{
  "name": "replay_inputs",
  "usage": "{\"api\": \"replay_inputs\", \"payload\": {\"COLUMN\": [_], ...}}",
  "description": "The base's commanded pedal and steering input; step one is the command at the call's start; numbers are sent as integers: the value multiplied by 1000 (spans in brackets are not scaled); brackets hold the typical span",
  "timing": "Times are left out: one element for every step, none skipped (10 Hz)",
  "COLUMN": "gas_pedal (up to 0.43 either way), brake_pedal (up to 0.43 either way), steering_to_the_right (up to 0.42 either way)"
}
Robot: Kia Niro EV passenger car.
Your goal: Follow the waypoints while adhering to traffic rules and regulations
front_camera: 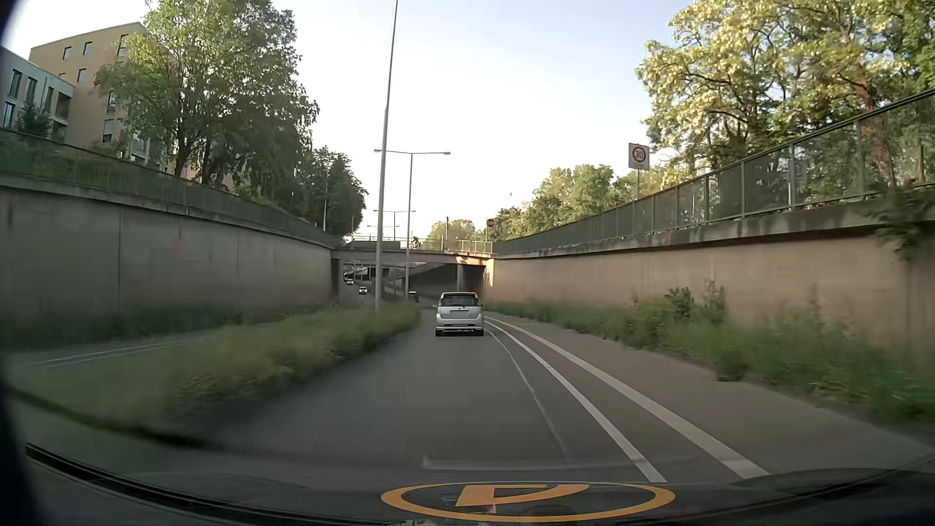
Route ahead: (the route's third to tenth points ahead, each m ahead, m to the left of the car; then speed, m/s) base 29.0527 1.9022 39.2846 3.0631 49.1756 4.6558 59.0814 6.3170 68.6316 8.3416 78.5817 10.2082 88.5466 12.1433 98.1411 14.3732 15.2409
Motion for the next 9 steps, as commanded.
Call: {"api": "replay_inputs", "payload": {"gas_pedal": [98, 98, 98, 87, 87, 98, 98, 98, 98], "brake_pedal": [0, 0, 0, 0, 0, 0, 0, 0, 0], "steering_to_the_right": [-24, -24, -24, -24, -23, -21, -18, -16, -16]}}
